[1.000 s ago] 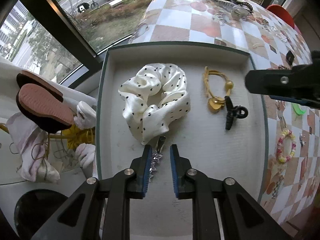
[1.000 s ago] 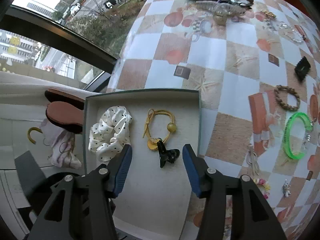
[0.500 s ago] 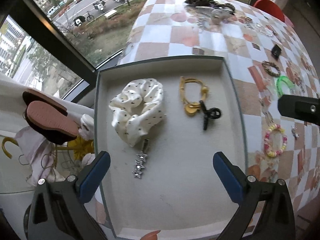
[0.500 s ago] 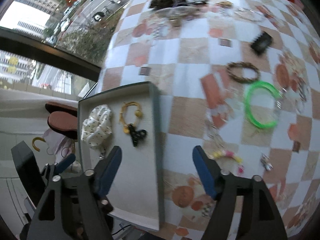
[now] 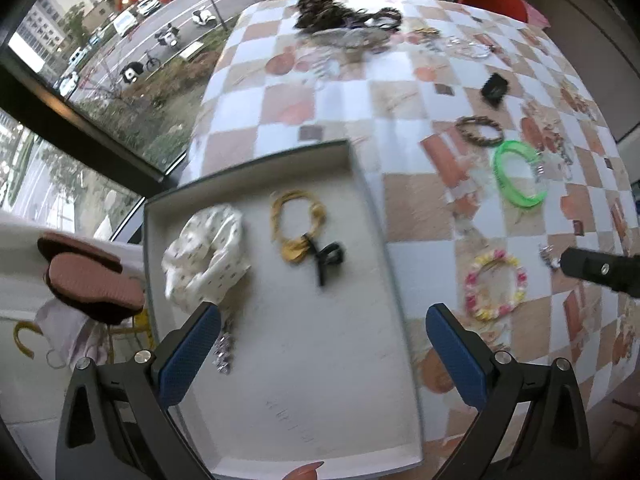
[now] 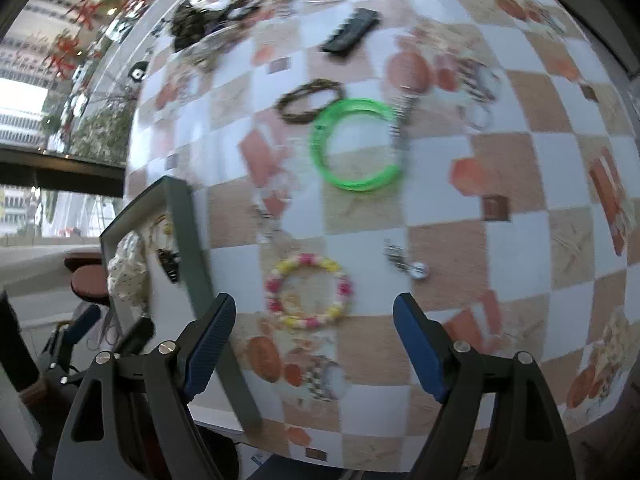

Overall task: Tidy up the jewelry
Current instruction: 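Move both open grippers back over the bracelets on the table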

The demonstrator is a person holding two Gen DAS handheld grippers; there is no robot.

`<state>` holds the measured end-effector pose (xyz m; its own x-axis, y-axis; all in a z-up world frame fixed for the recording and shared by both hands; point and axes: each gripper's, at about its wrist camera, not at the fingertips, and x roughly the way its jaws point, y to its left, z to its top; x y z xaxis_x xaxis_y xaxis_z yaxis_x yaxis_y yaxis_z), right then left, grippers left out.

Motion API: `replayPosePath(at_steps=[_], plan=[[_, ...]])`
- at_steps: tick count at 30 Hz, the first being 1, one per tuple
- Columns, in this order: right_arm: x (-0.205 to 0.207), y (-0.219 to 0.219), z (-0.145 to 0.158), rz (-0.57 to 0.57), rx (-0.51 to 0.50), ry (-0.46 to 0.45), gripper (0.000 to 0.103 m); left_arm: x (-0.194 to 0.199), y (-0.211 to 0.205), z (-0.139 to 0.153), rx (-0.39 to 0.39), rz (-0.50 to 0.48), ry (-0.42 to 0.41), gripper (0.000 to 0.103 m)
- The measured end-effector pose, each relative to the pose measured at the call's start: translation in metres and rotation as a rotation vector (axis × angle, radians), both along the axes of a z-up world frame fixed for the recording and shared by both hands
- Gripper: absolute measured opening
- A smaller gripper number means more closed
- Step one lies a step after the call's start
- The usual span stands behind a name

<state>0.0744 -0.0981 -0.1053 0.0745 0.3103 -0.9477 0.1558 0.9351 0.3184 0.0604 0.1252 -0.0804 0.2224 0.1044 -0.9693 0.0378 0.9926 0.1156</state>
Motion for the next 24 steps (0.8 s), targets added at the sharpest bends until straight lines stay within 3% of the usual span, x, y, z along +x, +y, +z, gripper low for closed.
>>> replayPosePath(at_steps=[11, 24], plan=[[0.007, -0.049, -0.009, -0.083, -0.026, 0.017, 0.083, 0.045, -0.035, 0.000, -0.027, 0.004, 0.009, 0.103], [0.049, -0.051, -0.025, -0.091, -0.086, 0.016, 0.083, 0.122, -0.078, -0.025, -0.068, -0.025, 0.024, 0.103]])
